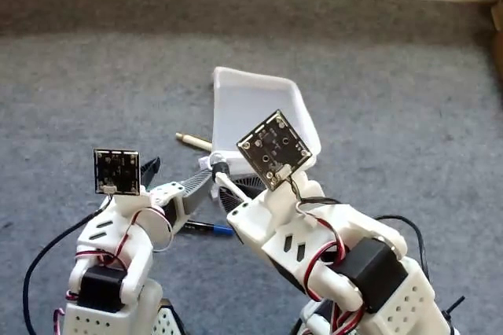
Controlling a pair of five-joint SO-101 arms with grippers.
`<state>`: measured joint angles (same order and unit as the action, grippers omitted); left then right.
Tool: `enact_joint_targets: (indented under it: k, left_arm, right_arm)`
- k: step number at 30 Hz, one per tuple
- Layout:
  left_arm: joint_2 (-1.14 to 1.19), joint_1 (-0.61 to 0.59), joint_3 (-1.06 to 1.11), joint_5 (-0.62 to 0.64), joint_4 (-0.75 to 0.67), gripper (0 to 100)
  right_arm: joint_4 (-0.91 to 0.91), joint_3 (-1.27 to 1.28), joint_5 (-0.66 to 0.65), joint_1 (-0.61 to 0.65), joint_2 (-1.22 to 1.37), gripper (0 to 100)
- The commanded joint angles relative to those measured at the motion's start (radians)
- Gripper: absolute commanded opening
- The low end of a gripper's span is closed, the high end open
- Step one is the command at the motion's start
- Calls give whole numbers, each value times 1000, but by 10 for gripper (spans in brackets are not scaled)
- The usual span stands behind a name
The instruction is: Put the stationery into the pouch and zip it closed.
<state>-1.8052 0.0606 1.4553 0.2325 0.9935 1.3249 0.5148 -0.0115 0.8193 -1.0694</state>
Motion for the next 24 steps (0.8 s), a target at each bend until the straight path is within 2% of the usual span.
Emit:
enact_joint_targets:
  k: [1, 7, 12, 22, 24]
  left_arm:
    - [-8, -12, -12, 0, -18, 368]
    - [-8, -18, 51, -6, -124, 284]
    - [-8, -12, 54, -100, -126, 210]
    - [-10, -18, 45, -109, -124, 15]
    - [-10, -18, 39, -110, -124, 6]
  right_arm:
    - [4, -67, 3, 18, -28, 5]
    - [21, -68, 3, 18, -30, 5]
    - [50, -68, 3, 18, -30, 5]
    - [171, -64, -75, 10, -30, 5]
    - [209, -64, -106, -8, -30, 5]
